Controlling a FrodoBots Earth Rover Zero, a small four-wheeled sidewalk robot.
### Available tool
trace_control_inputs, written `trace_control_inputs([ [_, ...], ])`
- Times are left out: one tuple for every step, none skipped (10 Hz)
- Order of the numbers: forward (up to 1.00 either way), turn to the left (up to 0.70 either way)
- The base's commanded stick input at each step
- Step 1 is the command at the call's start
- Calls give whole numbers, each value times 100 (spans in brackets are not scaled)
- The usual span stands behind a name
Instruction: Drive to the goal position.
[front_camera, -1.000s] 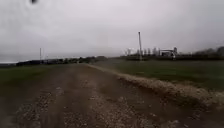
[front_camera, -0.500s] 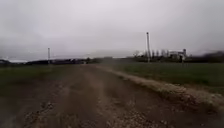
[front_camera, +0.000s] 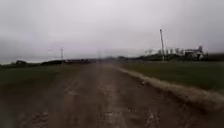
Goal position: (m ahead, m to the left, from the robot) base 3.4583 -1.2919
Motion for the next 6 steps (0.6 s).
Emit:
trace_control_inputs([
  [85, 1],
  [85, 1],
  [85, 0],
  [85, 0],
  [85, 0],
  [85, 0],
])
